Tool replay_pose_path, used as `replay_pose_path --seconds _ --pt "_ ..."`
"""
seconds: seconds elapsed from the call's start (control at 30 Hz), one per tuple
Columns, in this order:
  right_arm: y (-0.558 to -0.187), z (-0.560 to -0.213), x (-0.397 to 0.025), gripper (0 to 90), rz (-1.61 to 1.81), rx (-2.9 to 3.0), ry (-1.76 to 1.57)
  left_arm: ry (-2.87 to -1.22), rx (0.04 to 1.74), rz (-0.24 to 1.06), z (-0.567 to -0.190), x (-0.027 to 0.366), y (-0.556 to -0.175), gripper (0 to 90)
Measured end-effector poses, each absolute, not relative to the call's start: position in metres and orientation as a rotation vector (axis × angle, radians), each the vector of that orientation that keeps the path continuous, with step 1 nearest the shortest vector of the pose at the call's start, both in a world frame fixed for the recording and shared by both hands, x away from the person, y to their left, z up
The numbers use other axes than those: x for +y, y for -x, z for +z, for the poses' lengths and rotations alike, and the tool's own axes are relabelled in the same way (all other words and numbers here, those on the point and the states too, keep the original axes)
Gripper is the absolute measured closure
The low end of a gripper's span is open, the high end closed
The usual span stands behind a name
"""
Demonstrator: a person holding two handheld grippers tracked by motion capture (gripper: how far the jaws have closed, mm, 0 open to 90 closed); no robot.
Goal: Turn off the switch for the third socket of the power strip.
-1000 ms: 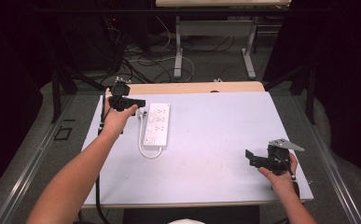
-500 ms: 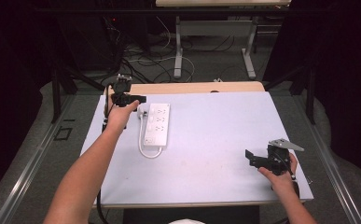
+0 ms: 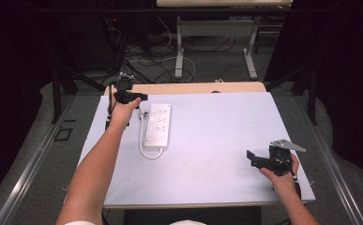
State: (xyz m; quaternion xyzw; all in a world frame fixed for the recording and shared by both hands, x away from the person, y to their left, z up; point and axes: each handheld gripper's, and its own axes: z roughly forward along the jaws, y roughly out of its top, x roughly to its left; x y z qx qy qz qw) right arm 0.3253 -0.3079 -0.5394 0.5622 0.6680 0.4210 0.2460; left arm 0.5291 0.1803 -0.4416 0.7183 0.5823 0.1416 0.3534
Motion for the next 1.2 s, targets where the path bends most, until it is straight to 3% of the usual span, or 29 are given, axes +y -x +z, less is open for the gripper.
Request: replay_pose_path --seconds 1.2 --pt "-0.327 -0.544 -0.309 3.2 1.142 1.824 -1.569 -1.888 1.561 0.33 -0.488 0.167 -0.559 81.2"
